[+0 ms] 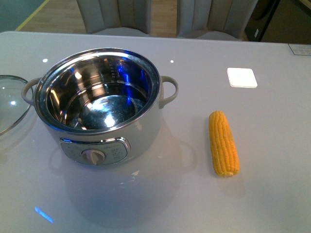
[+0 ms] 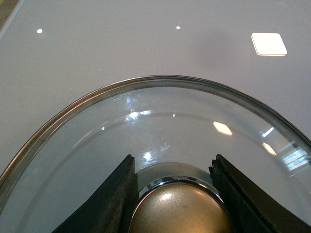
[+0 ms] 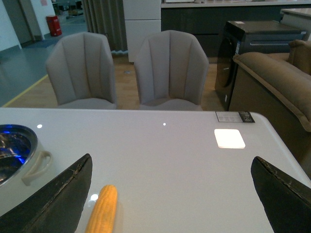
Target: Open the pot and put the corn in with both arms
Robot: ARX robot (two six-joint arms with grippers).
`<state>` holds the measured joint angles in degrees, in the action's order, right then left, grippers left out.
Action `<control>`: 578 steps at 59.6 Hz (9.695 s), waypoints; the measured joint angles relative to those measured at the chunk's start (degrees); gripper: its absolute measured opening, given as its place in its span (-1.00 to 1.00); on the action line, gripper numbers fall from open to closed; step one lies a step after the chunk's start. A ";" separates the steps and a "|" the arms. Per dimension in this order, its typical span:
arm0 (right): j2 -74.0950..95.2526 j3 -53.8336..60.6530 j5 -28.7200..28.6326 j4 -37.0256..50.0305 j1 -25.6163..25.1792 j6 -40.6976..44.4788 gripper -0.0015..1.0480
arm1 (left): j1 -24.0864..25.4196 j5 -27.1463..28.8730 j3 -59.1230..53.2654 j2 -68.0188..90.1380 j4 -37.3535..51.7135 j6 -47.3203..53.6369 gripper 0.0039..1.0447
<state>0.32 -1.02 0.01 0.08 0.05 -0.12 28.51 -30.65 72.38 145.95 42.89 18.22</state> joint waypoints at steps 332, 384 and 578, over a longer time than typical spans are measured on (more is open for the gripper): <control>108.80 -45.42 5.20 2.71 17.14 -7.93 0.83 | -28.37 30.67 -71.60 -145.61 -42.82 -18.10 0.88; 114.60 -49.18 -1.31 -0.44 18.73 -0.70 0.83 | -28.37 30.67 -71.60 -145.61 -42.82 -18.10 0.88; 111.14 -72.15 -5.38 -7.80 36.09 -14.36 -0.56 | -28.37 30.67 -71.60 -145.61 -42.82 -18.10 0.88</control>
<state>111.46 -73.17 -5.37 -7.73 36.14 -14.48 0.14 0.01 0.78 0.34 0.08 0.12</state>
